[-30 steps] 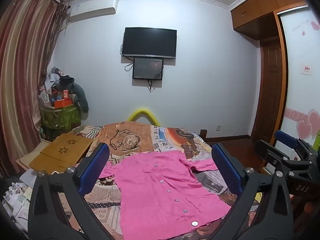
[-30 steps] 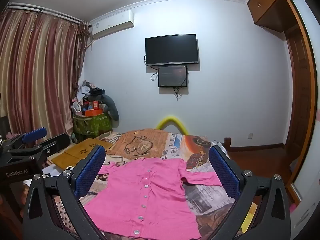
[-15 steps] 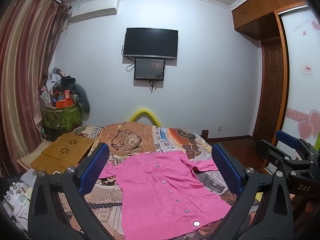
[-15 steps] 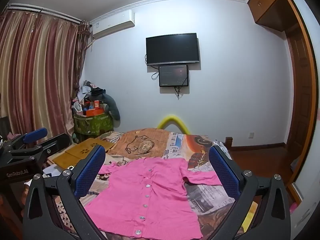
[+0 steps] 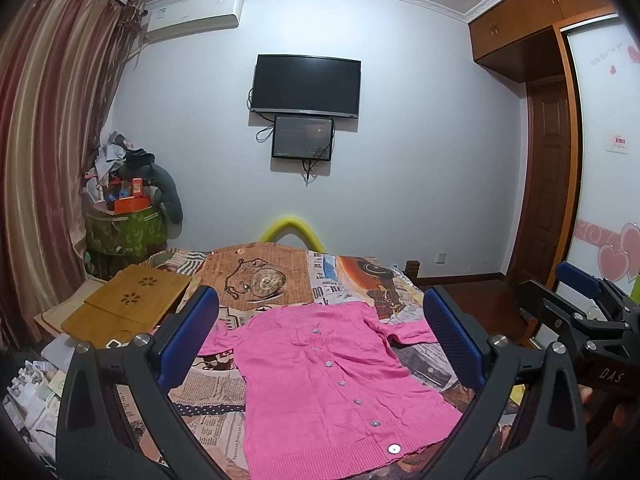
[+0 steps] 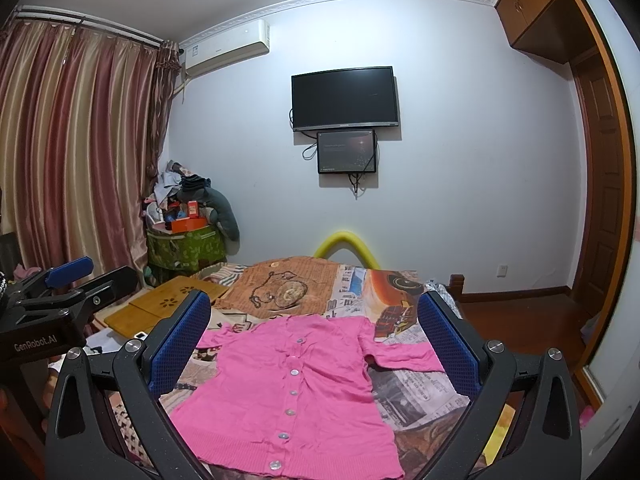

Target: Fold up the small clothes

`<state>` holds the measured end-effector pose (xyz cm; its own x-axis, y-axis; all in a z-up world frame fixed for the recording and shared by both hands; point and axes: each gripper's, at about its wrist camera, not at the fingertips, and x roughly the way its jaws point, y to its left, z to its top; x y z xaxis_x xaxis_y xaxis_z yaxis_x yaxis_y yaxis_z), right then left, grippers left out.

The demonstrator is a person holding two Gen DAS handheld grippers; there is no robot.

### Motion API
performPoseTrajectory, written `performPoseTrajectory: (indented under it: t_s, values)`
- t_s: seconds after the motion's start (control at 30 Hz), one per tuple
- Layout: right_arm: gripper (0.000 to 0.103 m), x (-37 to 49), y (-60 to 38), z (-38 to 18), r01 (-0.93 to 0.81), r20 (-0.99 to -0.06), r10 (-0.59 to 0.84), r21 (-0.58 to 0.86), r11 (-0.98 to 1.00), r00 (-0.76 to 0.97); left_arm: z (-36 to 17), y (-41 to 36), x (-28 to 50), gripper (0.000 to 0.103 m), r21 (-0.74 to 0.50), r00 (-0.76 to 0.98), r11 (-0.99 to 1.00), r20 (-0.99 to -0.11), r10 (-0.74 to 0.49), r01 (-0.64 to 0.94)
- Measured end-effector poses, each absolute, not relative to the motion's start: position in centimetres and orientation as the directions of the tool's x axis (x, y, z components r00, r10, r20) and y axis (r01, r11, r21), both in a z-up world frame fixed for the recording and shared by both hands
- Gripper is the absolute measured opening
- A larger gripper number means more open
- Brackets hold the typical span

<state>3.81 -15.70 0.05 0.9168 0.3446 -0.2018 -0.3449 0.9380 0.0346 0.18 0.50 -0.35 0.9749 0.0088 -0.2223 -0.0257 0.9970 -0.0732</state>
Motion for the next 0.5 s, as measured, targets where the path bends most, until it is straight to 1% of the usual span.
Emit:
performPoseTrajectory:
  t_s: [0.5]
  values:
    - [0.103,4.33,-16.16,-0.73,-0.345,-0.206,0.345,0.035,0.938,0.916,-0.44,0.63,0.36,0.103,-0.078,0.974,0.997,-0.226,0.008,-0.026]
